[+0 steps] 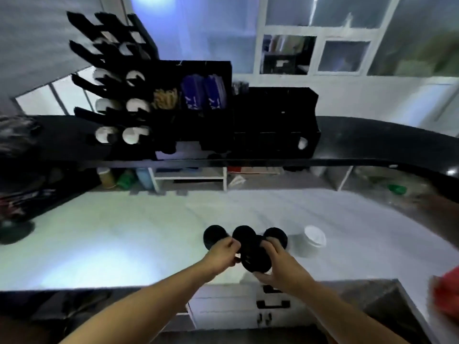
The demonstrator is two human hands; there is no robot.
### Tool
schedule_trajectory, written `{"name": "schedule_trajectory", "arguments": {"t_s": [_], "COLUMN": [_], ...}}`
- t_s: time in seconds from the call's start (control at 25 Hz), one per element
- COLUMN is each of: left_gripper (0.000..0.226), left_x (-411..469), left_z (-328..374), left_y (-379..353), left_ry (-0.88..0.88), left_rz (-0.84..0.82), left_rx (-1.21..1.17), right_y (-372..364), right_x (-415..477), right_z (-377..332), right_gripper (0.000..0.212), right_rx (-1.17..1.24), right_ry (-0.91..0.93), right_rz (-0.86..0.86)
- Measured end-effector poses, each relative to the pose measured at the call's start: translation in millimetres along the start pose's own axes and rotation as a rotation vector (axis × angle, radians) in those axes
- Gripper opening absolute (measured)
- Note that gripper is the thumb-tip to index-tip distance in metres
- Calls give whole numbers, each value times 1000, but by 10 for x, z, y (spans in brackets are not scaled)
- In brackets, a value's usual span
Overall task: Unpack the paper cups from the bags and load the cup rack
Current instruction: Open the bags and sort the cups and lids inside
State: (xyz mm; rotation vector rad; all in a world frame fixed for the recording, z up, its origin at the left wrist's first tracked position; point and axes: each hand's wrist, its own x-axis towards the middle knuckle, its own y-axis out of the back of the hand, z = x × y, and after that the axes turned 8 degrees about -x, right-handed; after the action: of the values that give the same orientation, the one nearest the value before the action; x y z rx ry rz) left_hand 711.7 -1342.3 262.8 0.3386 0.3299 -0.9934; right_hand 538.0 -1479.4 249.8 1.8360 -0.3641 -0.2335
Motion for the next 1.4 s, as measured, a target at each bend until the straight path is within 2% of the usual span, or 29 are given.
{"name": "schedule_trajectory", "arguments": {"t_s": [0.2, 0.4, 0.52, 0.8, 0.88, 0.96, 1.08, 1.24, 1.4], "left_gripper": [18, 35, 40, 47, 39, 29, 34, 23, 31], "left_x": [38, 195, 349, 578, 680, 748, 833, 964, 1246], "left_z": [-279, -331, -446, -955, -1024, -1047, -1034, -901, -586], "left_y": [912, 1538, 1833, 2071, 2140, 2232, 2405, 2534, 2426], "left_ry": [-30, -10, 16, 80, 95, 90, 49, -86, -296], "left_rz": [200, 317, 352, 238, 167, 104, 77, 79, 26], "left_rx": [152, 178, 258, 341, 436, 532, 756, 897, 976], "right_y": [-368, -658, -836, -1520, -1643, -1637, -1535, -1261, -994], "right_x": [1029, 1871, 2219, 2452, 2498, 2515, 2525, 2410, 2299], "right_z": [-469, -815, -1005, -1240, -1292, -1361, -1379, -1283, -1066], "right_gripper": [82, 79, 77, 76, 75, 78, 78, 49, 41], "right_rx": [22, 83, 40, -222, -342, -411, -390, -222, -168], "right_ry": [143, 258, 265, 288, 241, 211, 229, 261, -17], "right_rz": [-111, -185, -225, -253, -277, -374, -397, -259, -73]}}
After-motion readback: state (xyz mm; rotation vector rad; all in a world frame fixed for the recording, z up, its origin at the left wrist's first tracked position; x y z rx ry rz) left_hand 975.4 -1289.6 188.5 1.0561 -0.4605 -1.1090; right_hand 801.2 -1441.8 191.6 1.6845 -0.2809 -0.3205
